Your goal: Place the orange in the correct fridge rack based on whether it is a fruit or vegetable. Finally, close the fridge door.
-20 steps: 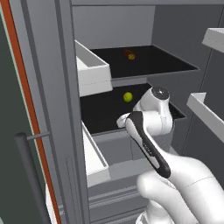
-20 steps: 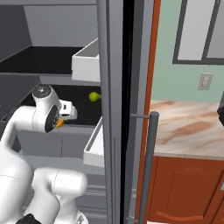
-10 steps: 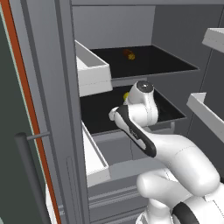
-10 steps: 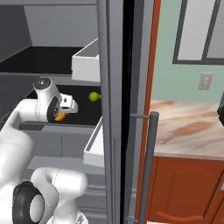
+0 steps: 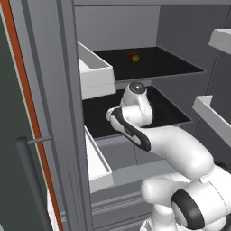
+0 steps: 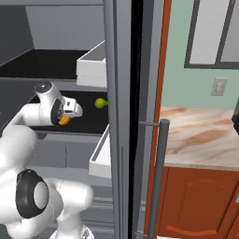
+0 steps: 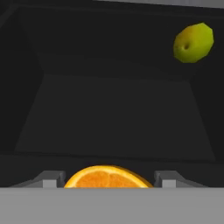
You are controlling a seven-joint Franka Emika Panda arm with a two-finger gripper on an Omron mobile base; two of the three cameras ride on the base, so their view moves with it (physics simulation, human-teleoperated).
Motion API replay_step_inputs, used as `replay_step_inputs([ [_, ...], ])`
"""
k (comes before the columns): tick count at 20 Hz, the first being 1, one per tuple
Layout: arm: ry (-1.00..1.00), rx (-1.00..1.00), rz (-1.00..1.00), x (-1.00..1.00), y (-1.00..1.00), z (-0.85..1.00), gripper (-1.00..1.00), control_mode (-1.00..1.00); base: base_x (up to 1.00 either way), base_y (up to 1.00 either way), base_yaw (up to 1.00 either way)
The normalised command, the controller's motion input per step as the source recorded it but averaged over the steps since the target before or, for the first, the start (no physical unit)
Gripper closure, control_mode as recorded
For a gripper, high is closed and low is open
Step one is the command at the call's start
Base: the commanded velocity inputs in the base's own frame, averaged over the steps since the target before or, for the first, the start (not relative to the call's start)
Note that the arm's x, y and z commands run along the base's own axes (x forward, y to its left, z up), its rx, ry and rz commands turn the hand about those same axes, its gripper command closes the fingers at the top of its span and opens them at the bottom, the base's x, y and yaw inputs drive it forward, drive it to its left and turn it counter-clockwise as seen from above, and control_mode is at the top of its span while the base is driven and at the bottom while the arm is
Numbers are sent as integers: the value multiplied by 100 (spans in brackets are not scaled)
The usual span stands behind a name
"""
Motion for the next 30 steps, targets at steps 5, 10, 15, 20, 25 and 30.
replay_step_inputs([
  [5, 0, -2, -2, 40, 6, -9, 100, -100, 0, 0, 0],
  [10, 0, -2, 0, 37, 0, -10, 100, -100, 0, 0, 0],
  [15, -11, -6, 0, 28, 2, -39, 100, -100, 0, 0, 0],
  [20, -8, -4, 0, 30, 0, -21, 100, -100, 0, 0, 0],
  [25, 0, 0, 0, 37, 8, -15, 100, -100, 0, 0, 0],
  [30, 0, -1, 0, 36, 5, -46, 100, -100, 0, 0, 0],
])
